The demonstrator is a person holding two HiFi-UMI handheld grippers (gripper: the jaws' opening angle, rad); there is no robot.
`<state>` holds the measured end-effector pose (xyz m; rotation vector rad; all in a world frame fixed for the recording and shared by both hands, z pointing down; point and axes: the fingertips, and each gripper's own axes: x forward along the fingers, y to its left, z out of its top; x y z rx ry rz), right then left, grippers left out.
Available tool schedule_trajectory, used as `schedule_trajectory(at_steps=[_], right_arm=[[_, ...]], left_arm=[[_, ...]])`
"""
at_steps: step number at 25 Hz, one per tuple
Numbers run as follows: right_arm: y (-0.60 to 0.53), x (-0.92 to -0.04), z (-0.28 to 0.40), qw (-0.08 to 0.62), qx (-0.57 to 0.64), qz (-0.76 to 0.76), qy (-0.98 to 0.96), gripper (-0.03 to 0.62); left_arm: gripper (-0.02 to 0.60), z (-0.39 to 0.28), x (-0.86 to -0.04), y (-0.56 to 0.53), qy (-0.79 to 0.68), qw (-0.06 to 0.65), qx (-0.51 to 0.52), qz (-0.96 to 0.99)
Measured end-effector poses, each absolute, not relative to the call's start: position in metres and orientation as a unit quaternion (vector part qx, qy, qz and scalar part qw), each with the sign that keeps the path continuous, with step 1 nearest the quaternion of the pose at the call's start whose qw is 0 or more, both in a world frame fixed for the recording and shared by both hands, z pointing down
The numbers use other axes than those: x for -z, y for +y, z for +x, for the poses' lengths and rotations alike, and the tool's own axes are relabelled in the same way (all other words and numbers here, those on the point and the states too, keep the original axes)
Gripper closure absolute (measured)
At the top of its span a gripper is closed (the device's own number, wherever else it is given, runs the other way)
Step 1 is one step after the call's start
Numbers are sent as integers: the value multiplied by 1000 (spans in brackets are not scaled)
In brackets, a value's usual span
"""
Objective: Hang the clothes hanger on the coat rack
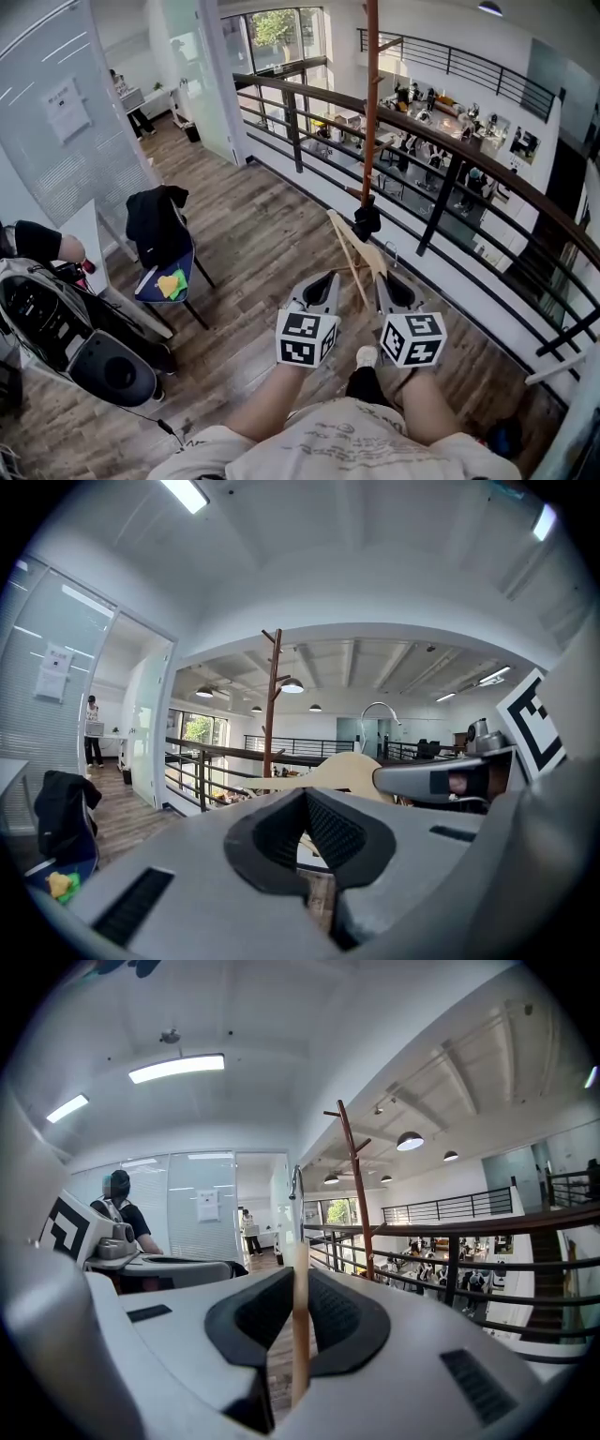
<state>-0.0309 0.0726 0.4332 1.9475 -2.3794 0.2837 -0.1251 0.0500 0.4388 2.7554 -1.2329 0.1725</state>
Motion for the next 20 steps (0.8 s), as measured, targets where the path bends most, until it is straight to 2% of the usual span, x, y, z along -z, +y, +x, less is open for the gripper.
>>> schedule_trajectory(at_steps=[20], right_arm=[[-1, -441, 7, 30, -80, 611, -787, 549]], left_arm=[[580, -84, -446, -23, -408, 58, -54, 910]])
